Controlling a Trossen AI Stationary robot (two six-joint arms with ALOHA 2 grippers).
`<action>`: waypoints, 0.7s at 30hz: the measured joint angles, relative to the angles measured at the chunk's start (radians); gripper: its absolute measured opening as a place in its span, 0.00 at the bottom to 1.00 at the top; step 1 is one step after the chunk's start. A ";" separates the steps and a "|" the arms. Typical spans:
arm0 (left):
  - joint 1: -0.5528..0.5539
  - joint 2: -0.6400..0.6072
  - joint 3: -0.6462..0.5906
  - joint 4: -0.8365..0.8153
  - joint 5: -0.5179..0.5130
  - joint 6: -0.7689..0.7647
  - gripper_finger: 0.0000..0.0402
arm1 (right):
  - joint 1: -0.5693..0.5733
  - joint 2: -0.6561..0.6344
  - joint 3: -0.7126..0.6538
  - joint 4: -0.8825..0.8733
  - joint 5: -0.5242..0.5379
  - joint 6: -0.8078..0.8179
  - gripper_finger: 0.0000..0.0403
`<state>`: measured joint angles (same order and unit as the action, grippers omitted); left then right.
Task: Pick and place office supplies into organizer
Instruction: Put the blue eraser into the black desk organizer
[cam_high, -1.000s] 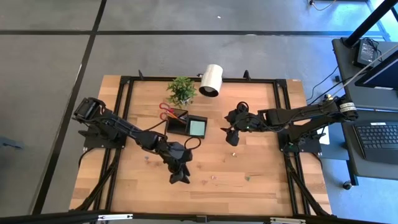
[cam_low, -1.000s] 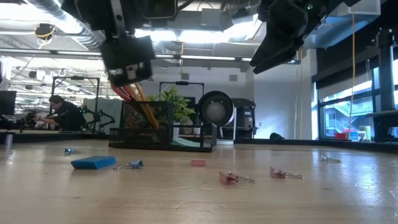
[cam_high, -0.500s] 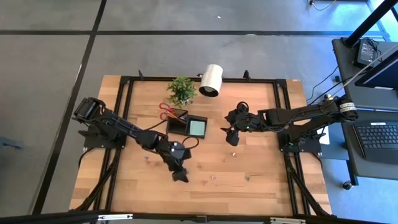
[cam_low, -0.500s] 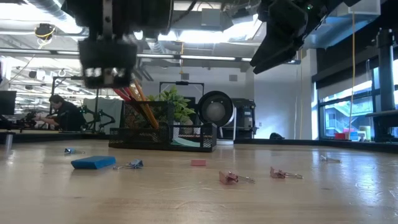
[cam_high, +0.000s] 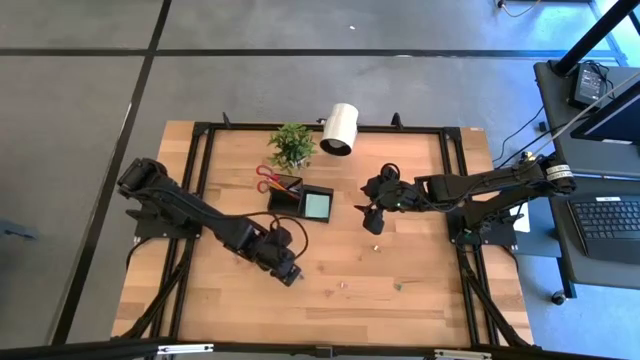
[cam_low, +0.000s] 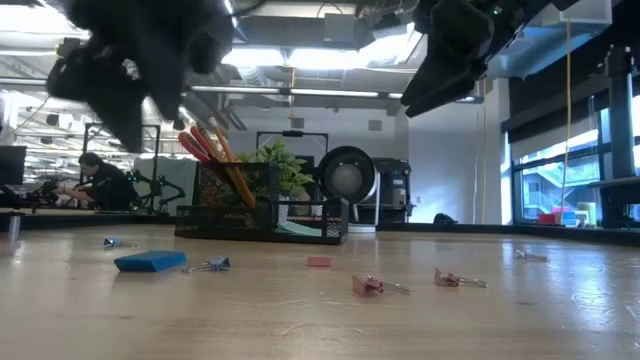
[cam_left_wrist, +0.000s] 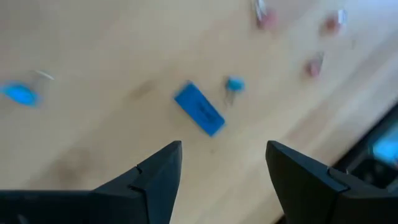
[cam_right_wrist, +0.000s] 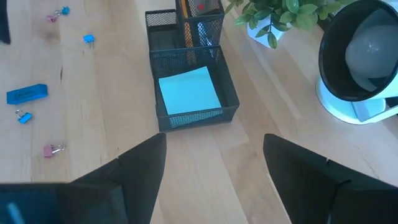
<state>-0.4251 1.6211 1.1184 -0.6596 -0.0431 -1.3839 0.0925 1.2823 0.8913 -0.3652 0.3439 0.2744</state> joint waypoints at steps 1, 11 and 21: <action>-0.001 0.000 0.021 -0.029 -0.026 -0.015 0.56 | 0.000 0.000 0.000 0.002 0.000 0.001 0.68; 0.002 0.064 0.048 -0.080 -0.060 -0.105 0.56 | 0.000 0.000 0.000 0.003 0.001 0.005 0.68; -0.005 0.250 0.163 -0.093 -0.026 -0.100 0.56 | -0.001 0.000 0.000 0.005 0.001 0.005 0.68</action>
<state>-0.4305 1.8706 1.2812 -0.7522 -0.0695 -1.4842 0.0917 1.2827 0.8916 -0.3603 0.3450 0.2794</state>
